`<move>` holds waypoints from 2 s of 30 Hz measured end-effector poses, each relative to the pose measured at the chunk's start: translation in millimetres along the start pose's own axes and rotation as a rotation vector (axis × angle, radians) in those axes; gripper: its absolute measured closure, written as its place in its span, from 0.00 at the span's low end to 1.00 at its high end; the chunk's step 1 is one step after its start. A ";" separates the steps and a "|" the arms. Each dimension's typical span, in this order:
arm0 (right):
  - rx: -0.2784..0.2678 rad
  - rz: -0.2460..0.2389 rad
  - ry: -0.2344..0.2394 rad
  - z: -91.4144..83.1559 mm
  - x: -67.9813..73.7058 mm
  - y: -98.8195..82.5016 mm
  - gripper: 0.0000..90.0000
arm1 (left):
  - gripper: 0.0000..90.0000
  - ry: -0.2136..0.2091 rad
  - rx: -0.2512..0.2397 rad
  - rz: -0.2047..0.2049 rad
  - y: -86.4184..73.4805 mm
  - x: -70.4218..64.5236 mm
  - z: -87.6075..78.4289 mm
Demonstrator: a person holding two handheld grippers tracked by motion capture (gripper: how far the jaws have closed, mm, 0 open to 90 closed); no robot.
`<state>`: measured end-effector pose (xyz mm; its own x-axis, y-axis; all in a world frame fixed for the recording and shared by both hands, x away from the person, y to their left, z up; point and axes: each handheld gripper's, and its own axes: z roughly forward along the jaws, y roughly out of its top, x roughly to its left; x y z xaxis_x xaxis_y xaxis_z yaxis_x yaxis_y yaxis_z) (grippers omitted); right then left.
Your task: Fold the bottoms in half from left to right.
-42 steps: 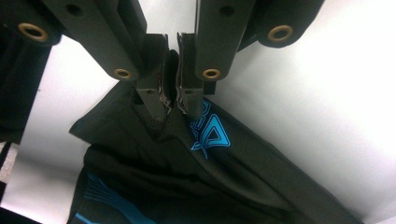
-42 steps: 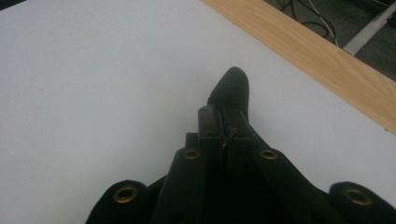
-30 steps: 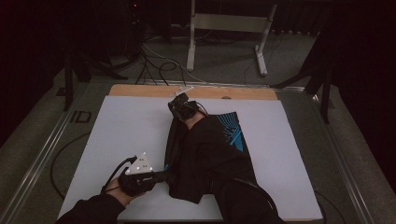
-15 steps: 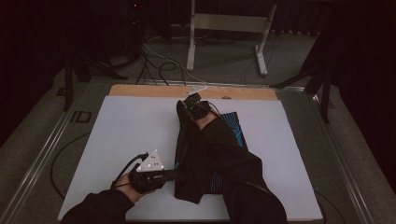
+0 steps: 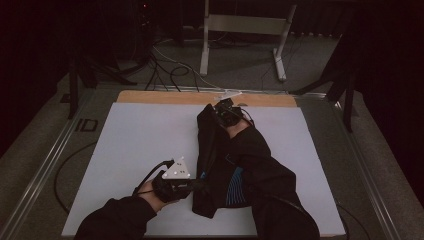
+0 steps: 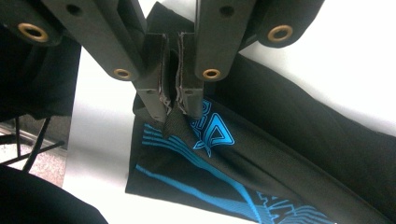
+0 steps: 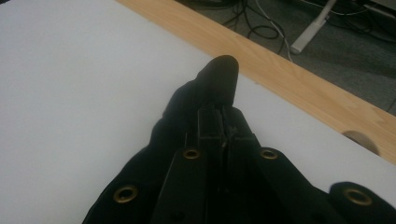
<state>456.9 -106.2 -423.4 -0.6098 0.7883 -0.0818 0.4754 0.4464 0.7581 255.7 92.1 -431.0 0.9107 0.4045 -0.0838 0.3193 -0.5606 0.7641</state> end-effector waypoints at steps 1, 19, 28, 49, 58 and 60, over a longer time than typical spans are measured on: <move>-0.003 0.001 -0.004 -1.6 -1.8 -0.7 0.98 | 0.94 -0.002 0.000 0.010 3.0 -0.4 1.9; -0.002 0.035 -0.077 -23.0 -41.6 -25.4 0.98 | 0.94 -0.056 0.024 0.055 25.8 -5.3 46.7; 0.019 0.042 -0.122 -31.9 -65.2 -45.5 0.98 | 0.94 -0.094 0.033 0.060 34.5 -9.6 81.1; 0.081 0.041 -0.156 -18.0 -88.7 -68.4 0.98 | 0.94 -0.148 0.073 0.066 46.6 -14.1 139.6; 0.116 0.054 -0.162 -10.1 -96.4 -78.0 0.97 | 0.92 -0.185 0.076 0.047 52.4 -13.9 158.2; 0.130 0.058 -0.161 -8.2 -97.3 -79.8 0.97 | 0.92 -0.194 0.083 0.051 54.1 -14.1 162.5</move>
<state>473.2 -222.1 -470.6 -0.4744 0.8673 -0.1509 0.5909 0.4408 0.6756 302.8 -61.4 -492.4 0.9570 0.2318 -0.1741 0.2847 -0.6373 0.7161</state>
